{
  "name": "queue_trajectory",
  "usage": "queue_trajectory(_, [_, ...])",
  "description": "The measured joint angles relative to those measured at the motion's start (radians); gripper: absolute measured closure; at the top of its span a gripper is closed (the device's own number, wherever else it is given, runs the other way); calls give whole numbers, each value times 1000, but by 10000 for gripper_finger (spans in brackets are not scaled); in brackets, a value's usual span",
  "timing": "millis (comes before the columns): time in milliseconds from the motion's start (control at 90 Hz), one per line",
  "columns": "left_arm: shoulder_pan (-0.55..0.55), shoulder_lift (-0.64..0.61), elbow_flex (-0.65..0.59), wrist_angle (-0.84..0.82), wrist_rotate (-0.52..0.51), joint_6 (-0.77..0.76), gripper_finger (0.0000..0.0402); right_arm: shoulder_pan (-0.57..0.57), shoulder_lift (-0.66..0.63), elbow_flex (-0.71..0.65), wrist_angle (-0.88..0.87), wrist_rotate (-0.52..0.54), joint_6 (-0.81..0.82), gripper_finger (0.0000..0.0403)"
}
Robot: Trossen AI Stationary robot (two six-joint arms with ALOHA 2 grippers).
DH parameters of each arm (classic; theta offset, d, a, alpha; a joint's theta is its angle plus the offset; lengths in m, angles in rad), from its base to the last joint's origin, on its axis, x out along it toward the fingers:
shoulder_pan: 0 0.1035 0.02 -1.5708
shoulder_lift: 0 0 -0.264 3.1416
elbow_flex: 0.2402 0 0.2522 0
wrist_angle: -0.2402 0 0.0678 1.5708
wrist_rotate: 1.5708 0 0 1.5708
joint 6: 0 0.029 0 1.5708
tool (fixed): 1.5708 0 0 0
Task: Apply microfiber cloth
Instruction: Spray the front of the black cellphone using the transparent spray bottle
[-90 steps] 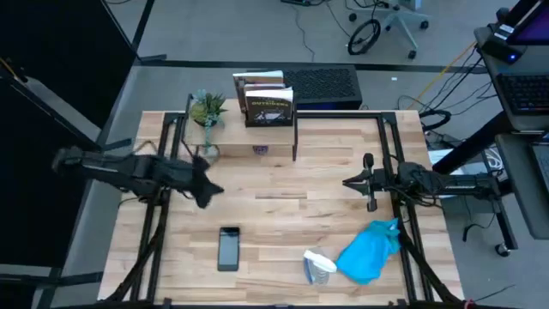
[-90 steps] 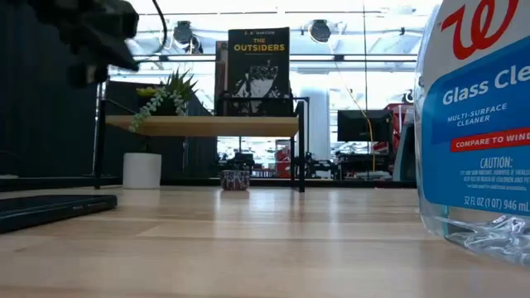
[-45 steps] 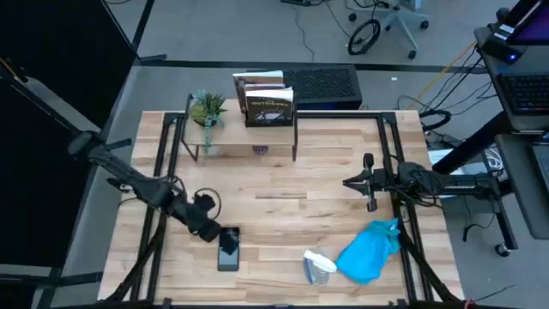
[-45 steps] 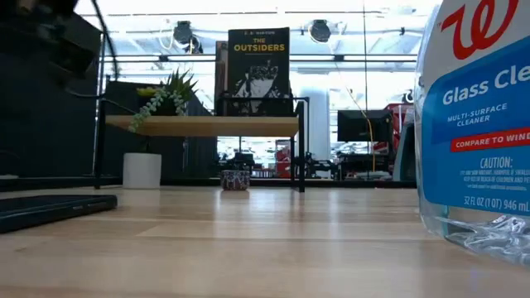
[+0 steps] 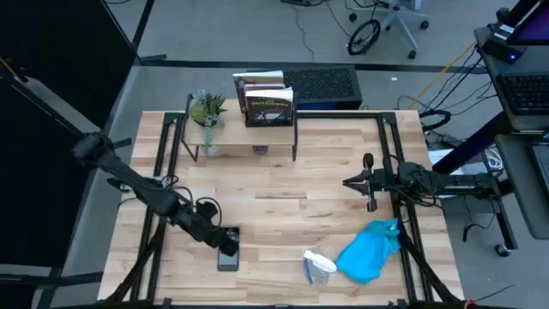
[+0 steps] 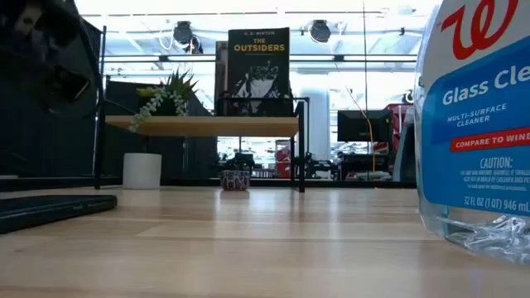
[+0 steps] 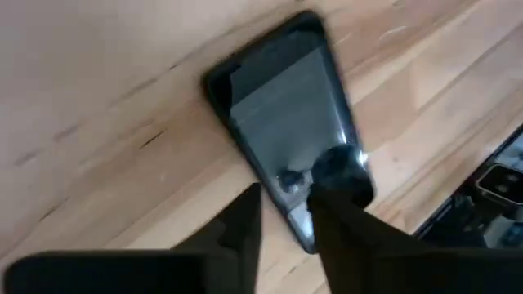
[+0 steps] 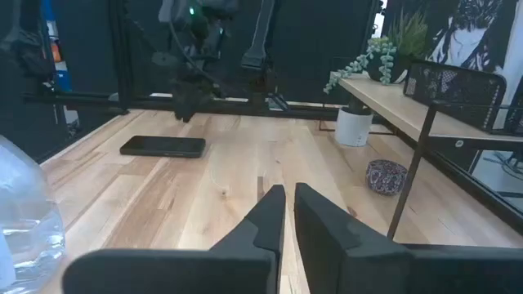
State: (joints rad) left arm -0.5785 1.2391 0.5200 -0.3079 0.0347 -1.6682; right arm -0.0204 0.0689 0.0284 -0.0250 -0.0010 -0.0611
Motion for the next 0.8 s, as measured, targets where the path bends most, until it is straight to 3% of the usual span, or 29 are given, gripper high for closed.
queue_trajectory(156, [0,14,-94,142,2,-29,217,0,0,0,0,0,0,388])
queue_trajectory(278, [2,23,-134,238,-12,-28,193,0,0,0,0,0,0,388])
queue_trajectory(633, [14,165,-150,491,-28,6,187,0,0,0,15,3,-6,388])
queue_trajectory(800, [29,217,-148,562,-28,6,187,1,0,0,18,0,252,388])
